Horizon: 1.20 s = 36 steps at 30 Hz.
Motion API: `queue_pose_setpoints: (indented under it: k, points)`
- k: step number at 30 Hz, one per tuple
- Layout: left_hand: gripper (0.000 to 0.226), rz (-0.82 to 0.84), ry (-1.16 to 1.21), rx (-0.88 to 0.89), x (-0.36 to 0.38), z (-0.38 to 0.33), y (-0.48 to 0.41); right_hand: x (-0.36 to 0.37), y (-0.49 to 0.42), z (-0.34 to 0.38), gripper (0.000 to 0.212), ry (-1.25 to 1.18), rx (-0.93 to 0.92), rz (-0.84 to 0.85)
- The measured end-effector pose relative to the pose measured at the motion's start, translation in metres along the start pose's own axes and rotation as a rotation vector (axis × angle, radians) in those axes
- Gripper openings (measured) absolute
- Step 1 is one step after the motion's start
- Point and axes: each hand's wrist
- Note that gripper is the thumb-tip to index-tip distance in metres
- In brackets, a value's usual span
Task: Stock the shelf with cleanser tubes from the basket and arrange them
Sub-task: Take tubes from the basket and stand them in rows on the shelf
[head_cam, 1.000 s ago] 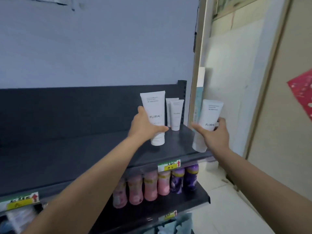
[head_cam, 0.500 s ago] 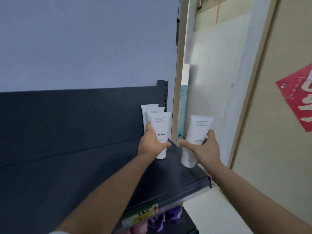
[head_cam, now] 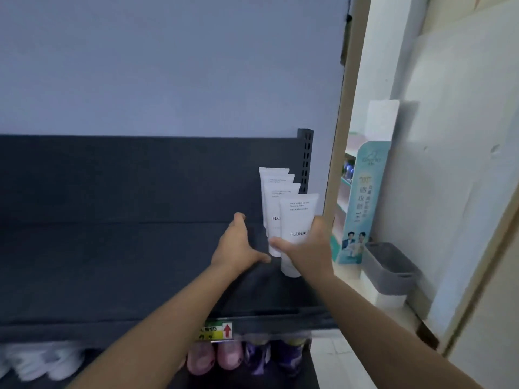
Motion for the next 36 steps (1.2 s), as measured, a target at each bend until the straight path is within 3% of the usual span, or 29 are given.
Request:
queue_pose_setpoints:
  k: [6, 10, 12, 15, 19, 22, 24, 29, 36]
  points:
    - [0.1, -0.15, -0.09, -0.112, -0.047, 0.023, 0.053, 0.017, -0.004, 0.006, 0.076, 0.011, 0.006, 0.13]
    - [0.098, -0.228, -0.231, -0.09, -0.085, 0.042, 0.09, 0.017, 0.012, 0.013, 0.121, 0.024, -0.001, 0.013]
    - [0.099, -0.269, -0.323, -0.092, -0.109, 0.058, 0.111, 0.02, 0.029, 0.021, 0.128, 0.126, -0.029, -0.104]
    - [0.099, -0.316, -0.463, -0.132, -0.149, 0.09, 0.147, 0.039, 0.062, 0.042, 0.118, 0.248, -0.212, -0.213]
    - [0.107, -0.339, -0.716, -0.222, -0.214, 0.148, 0.21, 0.098, 0.139, 0.101, 0.097, 0.262, -0.555, -0.125]
    - [0.113, -0.347, -0.789, -0.338, -0.272, 0.206, 0.273, 0.169, 0.226, 0.147, 0.084, 0.295, -0.858, 0.07]
    - [0.113, -0.352, -0.841, -0.418, -0.309, 0.249, 0.32, 0.22, 0.289, 0.173, 0.079, 0.291, -0.949, 0.262]
    - [0.114, -0.305, -0.94, -0.672, -0.39, 0.342, 0.434, 0.319, 0.414, 0.231, 0.076, 0.296, -0.96, 0.768]
    - [0.112, -0.289, -0.879, -0.94, -0.45, 0.445, 0.531, 0.43, 0.509, 0.281, 0.069, 0.426, -0.965, 1.12]
Point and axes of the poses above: each hand's wrist, its own y-axis away from the middle knuckle, its own x-axis out of the palm, z = x × y, and after that the axes turned 1 degree about x, right-handed
